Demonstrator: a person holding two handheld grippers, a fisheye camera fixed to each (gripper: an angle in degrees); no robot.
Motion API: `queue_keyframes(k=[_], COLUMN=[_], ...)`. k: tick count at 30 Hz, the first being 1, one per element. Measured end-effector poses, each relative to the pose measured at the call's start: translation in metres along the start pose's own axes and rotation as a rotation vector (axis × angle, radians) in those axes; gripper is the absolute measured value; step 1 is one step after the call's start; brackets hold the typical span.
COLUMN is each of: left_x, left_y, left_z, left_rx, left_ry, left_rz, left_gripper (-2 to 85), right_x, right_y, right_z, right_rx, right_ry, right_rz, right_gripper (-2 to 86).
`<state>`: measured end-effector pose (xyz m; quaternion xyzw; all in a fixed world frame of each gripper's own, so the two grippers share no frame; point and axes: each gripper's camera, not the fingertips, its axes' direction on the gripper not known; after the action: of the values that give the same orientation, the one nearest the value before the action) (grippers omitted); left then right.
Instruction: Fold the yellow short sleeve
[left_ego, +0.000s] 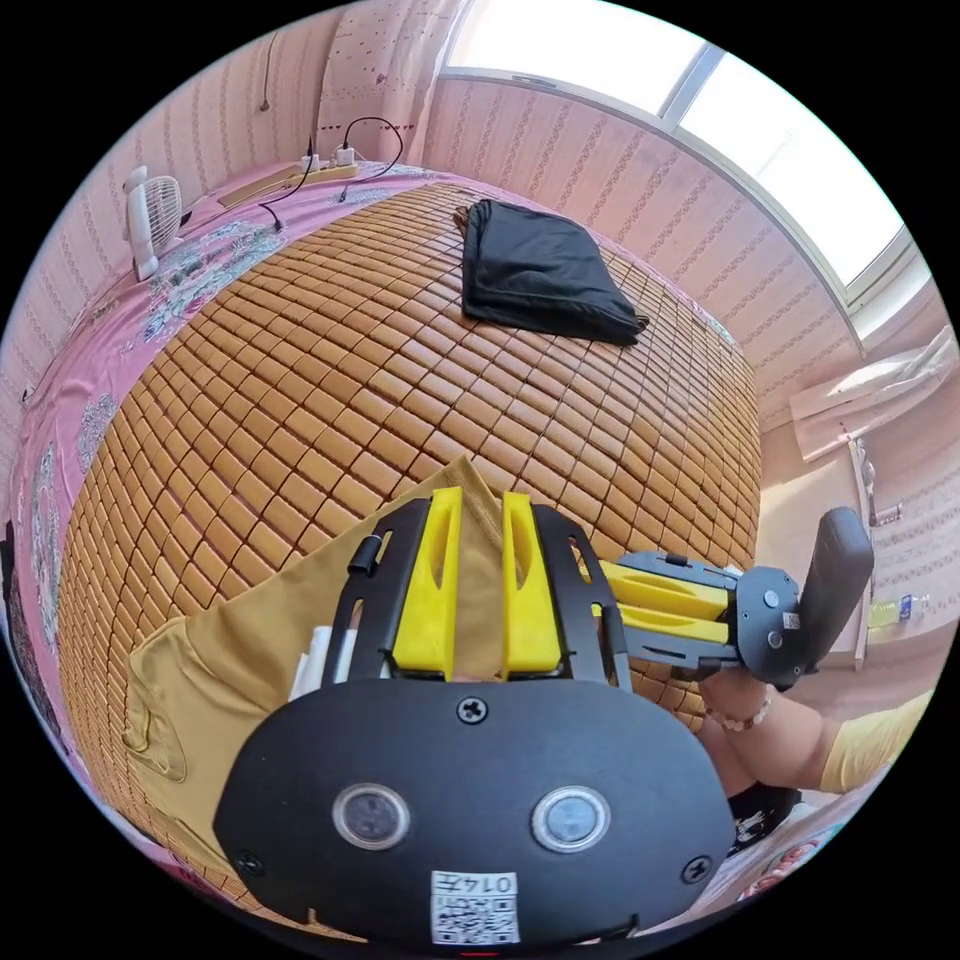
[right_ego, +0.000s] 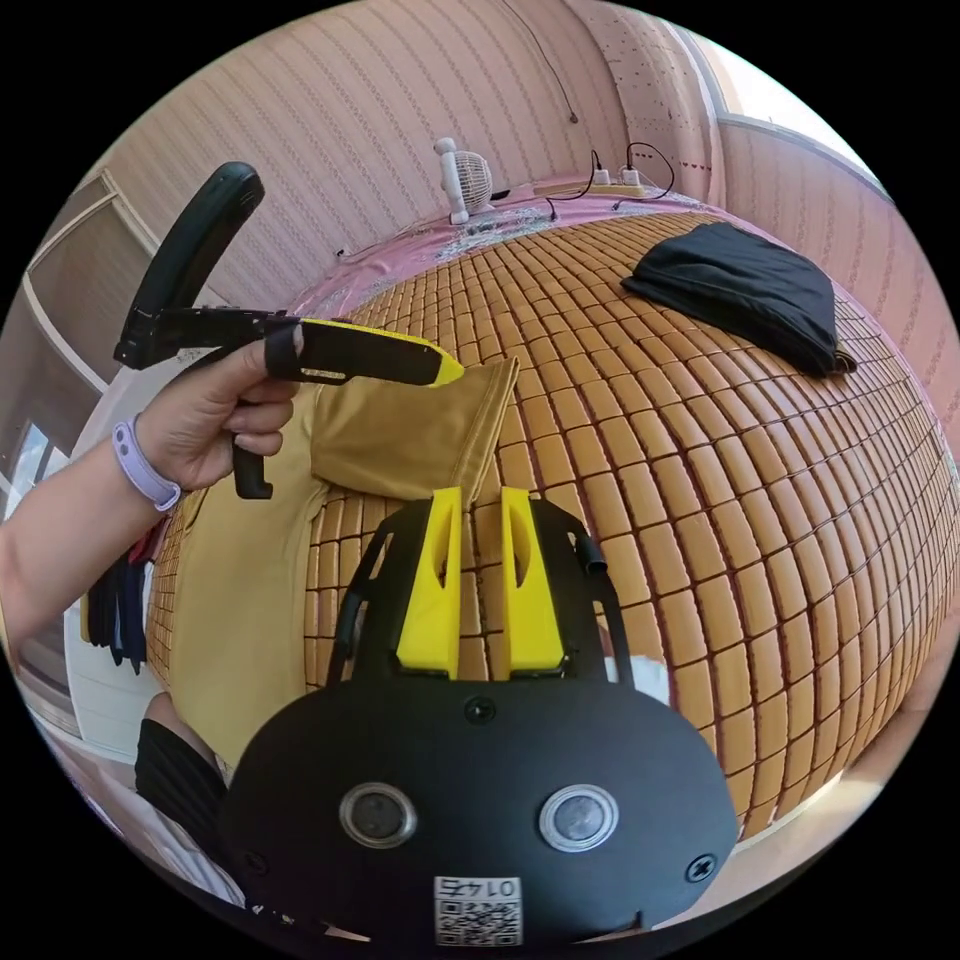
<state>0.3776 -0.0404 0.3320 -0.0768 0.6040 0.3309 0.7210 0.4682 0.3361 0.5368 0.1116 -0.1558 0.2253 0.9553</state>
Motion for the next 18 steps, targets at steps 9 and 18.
queue_keyframes(k=[9,18], left_x=[0.005,0.003], left_y=[-0.028,-0.042], left_z=[0.027,0.012], left_rx=[-0.05,-0.063], left_ry=[-0.06,-0.041], left_rz=[-0.035,-0.032], left_gripper=[4.2,4.0], right_x=[0.002,-0.053], right_y=[-0.005,-0.021], right_z=[0.002,0.013], right_rx=[-0.022,-0.043], right_ry=[-0.063,0.076], right_rz=[0.004,-0.114], right_gripper=[0.4,0.0])
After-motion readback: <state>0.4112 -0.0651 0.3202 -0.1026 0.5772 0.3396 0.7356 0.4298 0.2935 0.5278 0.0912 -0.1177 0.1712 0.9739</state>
